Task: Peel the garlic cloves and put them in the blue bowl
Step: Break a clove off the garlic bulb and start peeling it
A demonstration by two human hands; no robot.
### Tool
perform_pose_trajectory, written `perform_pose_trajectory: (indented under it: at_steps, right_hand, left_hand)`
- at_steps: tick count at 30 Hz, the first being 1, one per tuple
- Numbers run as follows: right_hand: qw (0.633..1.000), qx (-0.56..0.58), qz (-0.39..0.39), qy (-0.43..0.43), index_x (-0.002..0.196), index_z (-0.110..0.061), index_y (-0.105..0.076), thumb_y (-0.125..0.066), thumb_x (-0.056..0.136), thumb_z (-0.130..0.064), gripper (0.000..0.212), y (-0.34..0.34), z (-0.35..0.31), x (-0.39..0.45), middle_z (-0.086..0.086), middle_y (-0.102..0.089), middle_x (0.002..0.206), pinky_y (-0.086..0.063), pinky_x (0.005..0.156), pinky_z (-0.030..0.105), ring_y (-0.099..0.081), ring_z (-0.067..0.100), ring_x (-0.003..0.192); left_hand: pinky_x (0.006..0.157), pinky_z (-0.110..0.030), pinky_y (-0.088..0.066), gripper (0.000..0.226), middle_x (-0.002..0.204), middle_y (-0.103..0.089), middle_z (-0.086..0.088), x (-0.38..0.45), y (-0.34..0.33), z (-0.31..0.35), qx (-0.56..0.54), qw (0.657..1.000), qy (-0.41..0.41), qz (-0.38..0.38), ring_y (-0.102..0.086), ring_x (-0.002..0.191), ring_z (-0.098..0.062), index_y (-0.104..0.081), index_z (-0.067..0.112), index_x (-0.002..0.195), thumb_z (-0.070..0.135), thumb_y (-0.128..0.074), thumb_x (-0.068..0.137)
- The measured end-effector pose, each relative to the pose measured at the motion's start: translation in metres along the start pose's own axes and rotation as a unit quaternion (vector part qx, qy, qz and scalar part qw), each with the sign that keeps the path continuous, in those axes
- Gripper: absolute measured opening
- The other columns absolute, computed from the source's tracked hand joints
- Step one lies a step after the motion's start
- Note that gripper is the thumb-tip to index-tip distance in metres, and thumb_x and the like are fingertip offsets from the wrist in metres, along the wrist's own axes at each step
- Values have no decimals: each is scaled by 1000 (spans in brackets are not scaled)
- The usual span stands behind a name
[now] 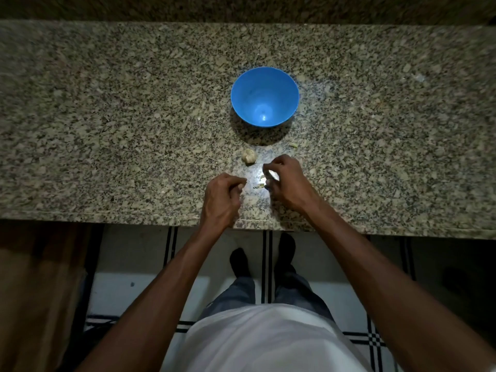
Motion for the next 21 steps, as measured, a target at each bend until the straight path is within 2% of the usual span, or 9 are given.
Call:
perform_pose_trajectory:
  at_steps: [3,5,7,9,12,14,15,18,21]
  right_hand:
    - [998,-34,-31,42,110,-13,-76,-76,88,-5,23,-19,-21,-7,10,-56,117,-55,75,42,-55,31,104]
    - [996,-64,-18,65,101,-13,-74,-73,88,-7,15,-22,-32,-17,4,-53,106,-50,68,39,-50,24,97]
    - [994,-85,1,65,96,-14,-70,-70,89,-12,7,-21,-39,-24,0,-51,99,-41,64,33,-45,17,94]
    - [994,-93,16,62,94,-16,-70,-68,91,-13,4,-20,-42,-26,-1,-53,96,-38,64,32,-45,16,93]
    - [998,-45,18,46,92,-13,-76,-72,85,-2,14,-15,-41,-26,2,-62,93,-52,66,37,-56,19,86]
    - [997,46,56,-16,97,-9,-81,-73,88,3,17,4,-31,-24,3,-69,92,-60,68,35,-65,14,78]
    - [990,96,82,-61,101,-5,-81,-71,91,6,18,15,-22,-22,5,-72,93,-62,70,28,-68,10,76]
    - [963,167,123,-174,108,0,-80,-70,93,4,18,45,12,-20,9,-77,101,-52,66,5,-69,3,78]
    - [961,141,133,-196,107,-4,-81,-78,92,-7,16,58,38,-16,9,-79,105,-54,66,6,-69,6,77]
  left_hand:
    - [73,-31,-61,4,83,-78,9,-1,7,-11,-28,998,62,-8,-72,76,-4,-83,21,90,24,-82,87]
    - [66,-27,-57,15,74,-74,15,-1,11,-16,-11,996,89,-11,-69,69,-1,-80,26,81,38,-88,78]
    - [63,-24,-53,22,76,-72,15,0,15,-17,3,997,77,-3,-67,71,-1,-78,27,85,43,-88,76]
    - [63,-24,-54,22,84,-71,12,2,20,-16,2,999,53,13,-65,74,1,-77,24,94,38,-86,80]
    - [74,-16,-53,20,104,-69,0,7,25,-15,8,999,12,32,-65,83,-5,-75,14,111,17,-77,91]
    - [81,-5,-47,28,113,-64,-3,12,24,-10,15,999,-26,20,-64,94,-11,-72,9,121,5,-70,94]
    - [86,-4,-45,32,117,-61,-4,15,21,-9,20,999,-44,5,-61,100,-12,-70,8,126,2,-67,95]
    - [93,-32,-50,46,125,-55,-9,14,3,-1,104,989,-93,-46,-48,116,-25,-64,7,134,-6,-62,90]
    - [86,-47,-52,50,124,-52,-12,2,-23,15,155,973,-135,-109,-45,112,-30,-64,3,126,-15,-64,79]
Point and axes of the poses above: each hand's wrist, its own x-axis towards the middle knuckle, its own y-axis out of the back of the hand, z = x × y, the point moved 7 cm from there along x, towards the middle knuckle
